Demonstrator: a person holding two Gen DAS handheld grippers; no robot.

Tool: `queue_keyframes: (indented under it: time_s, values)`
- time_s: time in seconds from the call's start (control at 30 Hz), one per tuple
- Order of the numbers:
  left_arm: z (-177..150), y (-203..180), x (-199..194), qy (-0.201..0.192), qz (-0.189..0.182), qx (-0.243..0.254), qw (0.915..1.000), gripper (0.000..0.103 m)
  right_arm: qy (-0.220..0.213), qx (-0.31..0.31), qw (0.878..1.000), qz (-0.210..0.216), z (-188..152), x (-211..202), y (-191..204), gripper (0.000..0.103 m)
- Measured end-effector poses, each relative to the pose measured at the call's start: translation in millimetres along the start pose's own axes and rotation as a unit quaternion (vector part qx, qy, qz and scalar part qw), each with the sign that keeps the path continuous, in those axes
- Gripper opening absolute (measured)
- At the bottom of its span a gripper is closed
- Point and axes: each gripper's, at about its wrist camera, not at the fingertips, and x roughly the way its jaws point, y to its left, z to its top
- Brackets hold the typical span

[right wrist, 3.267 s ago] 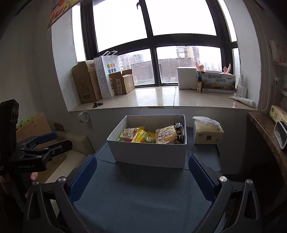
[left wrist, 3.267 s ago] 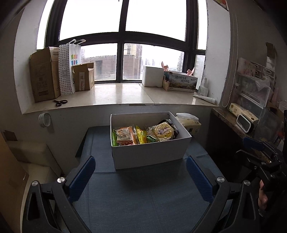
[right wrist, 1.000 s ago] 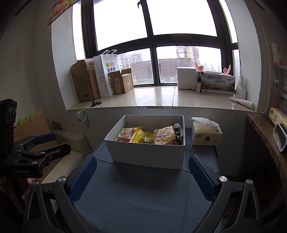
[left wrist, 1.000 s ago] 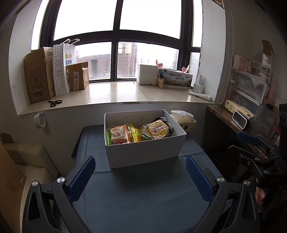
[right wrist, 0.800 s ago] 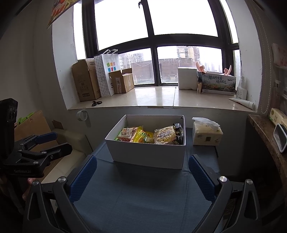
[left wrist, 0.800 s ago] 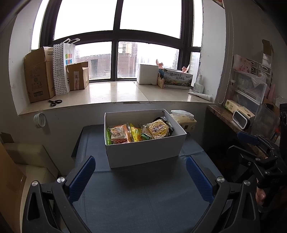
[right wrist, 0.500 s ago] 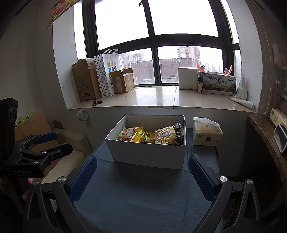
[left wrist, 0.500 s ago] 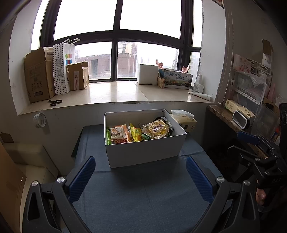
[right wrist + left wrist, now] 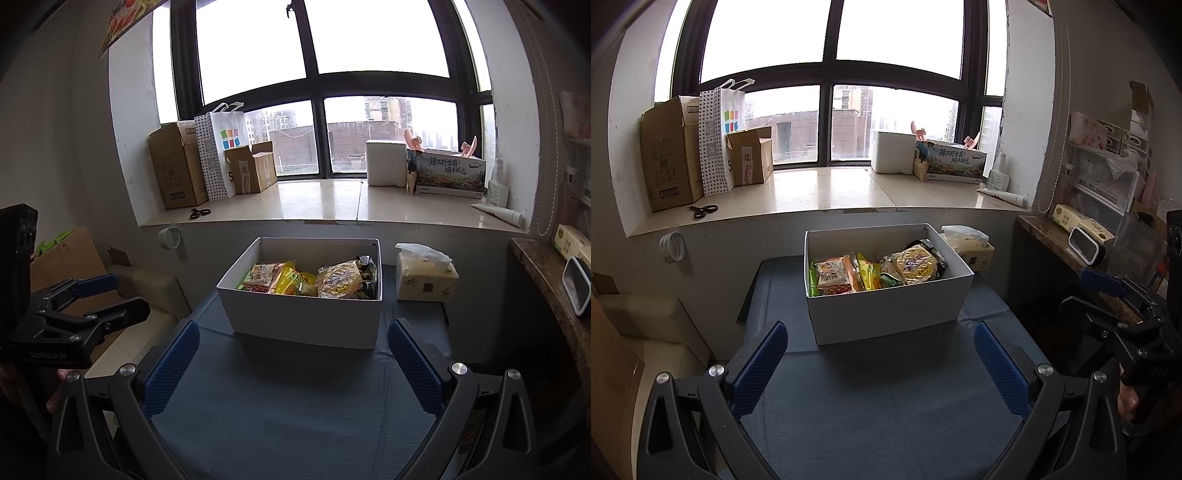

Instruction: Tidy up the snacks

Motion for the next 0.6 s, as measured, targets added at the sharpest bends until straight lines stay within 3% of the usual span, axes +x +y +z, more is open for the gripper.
queue_keyframes:
  time_s: [0.6]
  values:
    - [-2.1, 2.5, 0.0, 0.001, -0.008, 0.000, 1.0000, 0.103, 0.002, -0.001, 1.000, 0.000, 0.0, 0.8, 0.8, 0.103]
